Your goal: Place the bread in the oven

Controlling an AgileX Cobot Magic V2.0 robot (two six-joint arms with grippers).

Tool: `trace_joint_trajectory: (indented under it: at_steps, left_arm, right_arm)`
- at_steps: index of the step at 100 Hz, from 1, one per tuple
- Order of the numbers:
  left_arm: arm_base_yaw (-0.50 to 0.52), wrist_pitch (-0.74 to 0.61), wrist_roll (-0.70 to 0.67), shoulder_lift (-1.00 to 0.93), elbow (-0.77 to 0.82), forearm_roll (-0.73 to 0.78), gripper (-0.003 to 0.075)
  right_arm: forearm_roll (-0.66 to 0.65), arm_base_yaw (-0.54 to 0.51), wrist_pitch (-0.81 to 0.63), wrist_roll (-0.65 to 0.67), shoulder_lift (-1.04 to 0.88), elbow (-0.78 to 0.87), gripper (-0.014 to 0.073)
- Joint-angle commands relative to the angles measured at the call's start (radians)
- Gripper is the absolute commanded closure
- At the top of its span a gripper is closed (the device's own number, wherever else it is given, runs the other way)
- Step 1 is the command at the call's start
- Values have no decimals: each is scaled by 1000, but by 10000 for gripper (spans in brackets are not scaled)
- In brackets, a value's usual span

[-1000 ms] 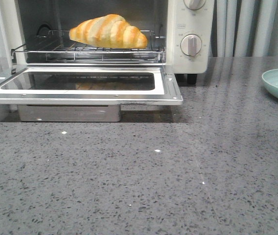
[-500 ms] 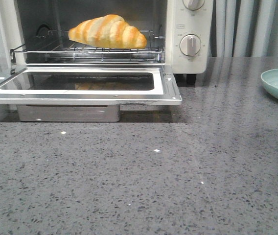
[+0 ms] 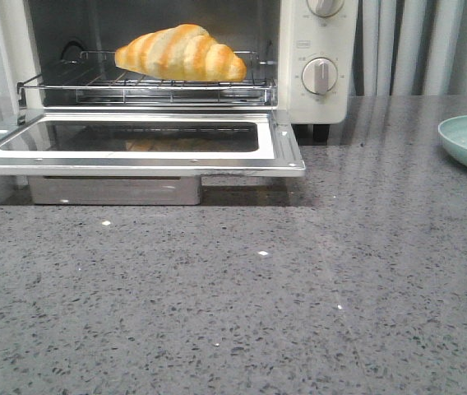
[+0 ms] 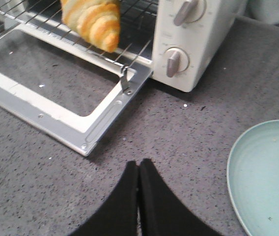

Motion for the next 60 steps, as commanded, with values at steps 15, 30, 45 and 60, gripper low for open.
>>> trace_joint_trajectory:
  at_steps: [15,30,45,60]
  left_arm:
    - [1,-78,-6,17,-24,-7,741]
    - [1,-78,-6,17,-24,-7,741]
    - [1,-78,-6,17,-24,-7,741]
    - [1,-78,-6,17,-24,-7,741]
  right_arm:
    - [52,-158,-174,-17,-119,95,661]
    - [83,-256,-190,-17,-196,172,661]
    - [134,-345,-250,-17,-279,261,661]
    - [171,-437,-309,-17,-365,350,661]
